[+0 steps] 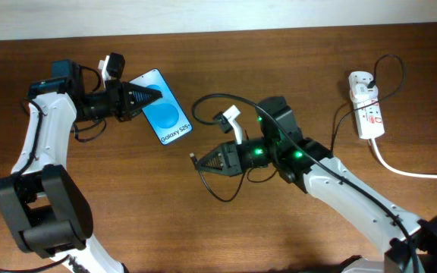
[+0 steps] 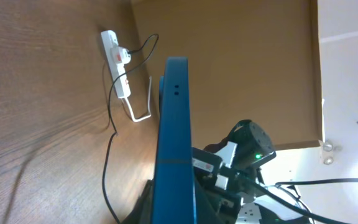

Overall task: Plug charger to phone and switch on socket
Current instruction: 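Push the plug into the phone's bottom port with the right gripper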

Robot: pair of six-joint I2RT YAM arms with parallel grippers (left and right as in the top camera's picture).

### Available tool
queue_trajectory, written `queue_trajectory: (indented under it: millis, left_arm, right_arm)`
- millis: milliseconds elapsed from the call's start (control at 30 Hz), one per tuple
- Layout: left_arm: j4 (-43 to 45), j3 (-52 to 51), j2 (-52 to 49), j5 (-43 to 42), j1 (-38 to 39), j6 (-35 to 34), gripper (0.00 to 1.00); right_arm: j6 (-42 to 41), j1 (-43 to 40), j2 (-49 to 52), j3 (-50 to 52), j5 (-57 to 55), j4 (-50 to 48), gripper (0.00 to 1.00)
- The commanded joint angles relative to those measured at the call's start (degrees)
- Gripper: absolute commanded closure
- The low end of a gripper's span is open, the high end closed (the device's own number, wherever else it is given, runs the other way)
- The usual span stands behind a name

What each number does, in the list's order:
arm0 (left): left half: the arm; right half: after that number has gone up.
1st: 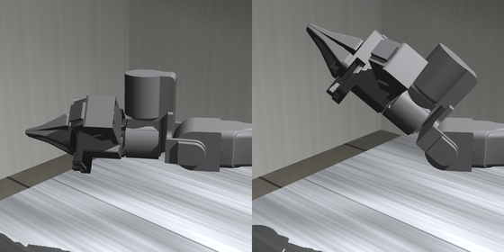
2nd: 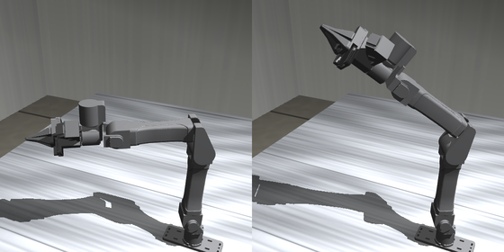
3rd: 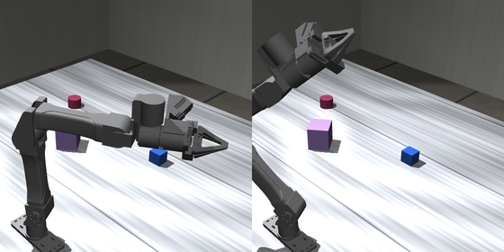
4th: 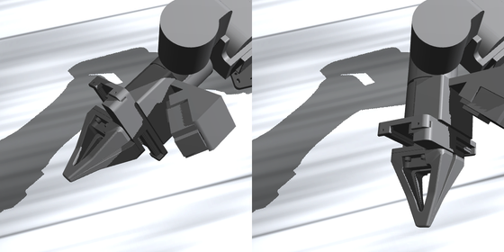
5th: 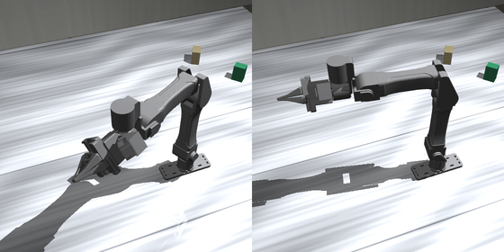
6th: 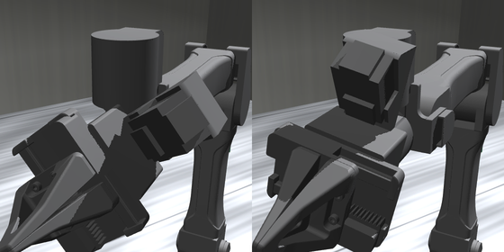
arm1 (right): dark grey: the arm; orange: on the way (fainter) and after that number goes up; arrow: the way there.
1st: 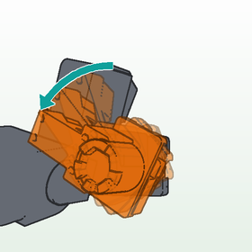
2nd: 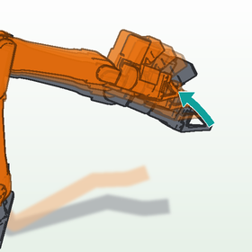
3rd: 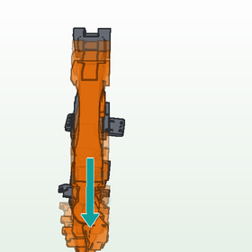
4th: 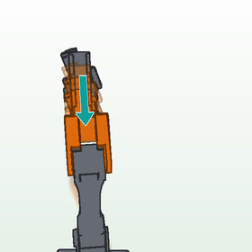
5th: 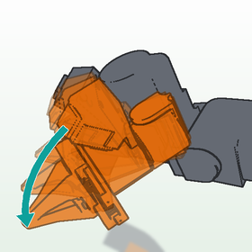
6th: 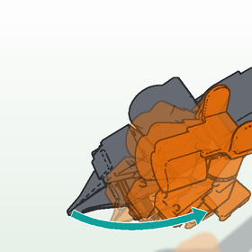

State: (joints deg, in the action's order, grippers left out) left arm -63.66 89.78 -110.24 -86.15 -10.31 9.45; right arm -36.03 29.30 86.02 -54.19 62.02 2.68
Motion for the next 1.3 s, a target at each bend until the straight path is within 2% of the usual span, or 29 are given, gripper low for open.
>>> queue_trajectory:
  millis: [0, 200, 333, 1267]
  left_arm:
    - [0.02, 0.2, 1.29, -4.04, 0.04, 0.98, 1.0]
    - [-0.02, 0.2, 1.29, -3.48, 2.08, 0.96, 1.0]
    - [-0.04, 0.2, 1.29, -3.48, 4.92, 0.94, 1.0]
    - [-0.5, 0.2, 1.29, -3.69, 4.96, 0.9, 1.0]
  right_arm:
    - [-5.44, 1.11, 1.53, -0.44, -1.01, -3.48, 0.96]
    - [-8.44, 1.11, 1.86, -0.44, -3.13, -9.16, 0.96]
    - [-8.44, 1.11, 1.86, -0.44, -3.13, -9.14, 0.96]
    - [-7.32, -2.8, 1.84, -0.44, -3.56, -9.01, 0.96]
